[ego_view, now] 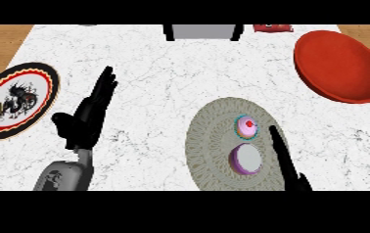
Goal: Pick the can from the placemat and place it in the bowl
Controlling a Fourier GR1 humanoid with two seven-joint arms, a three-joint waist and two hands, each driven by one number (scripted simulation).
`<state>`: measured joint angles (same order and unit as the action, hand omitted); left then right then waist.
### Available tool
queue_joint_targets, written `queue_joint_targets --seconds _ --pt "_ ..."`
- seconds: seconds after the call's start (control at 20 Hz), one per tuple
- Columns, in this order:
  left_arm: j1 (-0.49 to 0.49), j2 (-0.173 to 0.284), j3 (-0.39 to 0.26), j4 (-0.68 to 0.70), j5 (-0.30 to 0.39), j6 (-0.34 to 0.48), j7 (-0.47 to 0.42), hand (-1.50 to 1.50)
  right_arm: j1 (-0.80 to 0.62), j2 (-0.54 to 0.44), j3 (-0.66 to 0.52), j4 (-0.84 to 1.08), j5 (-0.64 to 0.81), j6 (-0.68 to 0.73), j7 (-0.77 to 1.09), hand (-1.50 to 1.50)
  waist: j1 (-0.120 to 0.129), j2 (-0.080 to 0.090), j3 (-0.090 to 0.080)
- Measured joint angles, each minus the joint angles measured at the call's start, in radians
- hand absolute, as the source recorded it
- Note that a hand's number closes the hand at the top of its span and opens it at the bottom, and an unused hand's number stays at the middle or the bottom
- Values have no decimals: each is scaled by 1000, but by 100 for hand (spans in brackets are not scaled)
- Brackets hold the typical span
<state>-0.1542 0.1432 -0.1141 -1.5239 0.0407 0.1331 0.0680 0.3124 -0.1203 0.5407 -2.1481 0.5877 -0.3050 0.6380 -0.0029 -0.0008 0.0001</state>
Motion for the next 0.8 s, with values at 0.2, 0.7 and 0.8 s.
queue_joint_targets --seconds 0.2,0.7,0.8 --pt "8 -3 17 -9 -4 -16 4 0 4 4 -20 51 -48 -18 -56 -150 0 0 0" --pt "41 -37 13 -39 -44 -24 5 0 -15 22 -61 225 -91 -72 -179 -150 2 0 0" --pt "28 -36 22 -36 -44 -25 13 0 -21 22 -67 264 -59 -84 -172 -150 2 0 0"
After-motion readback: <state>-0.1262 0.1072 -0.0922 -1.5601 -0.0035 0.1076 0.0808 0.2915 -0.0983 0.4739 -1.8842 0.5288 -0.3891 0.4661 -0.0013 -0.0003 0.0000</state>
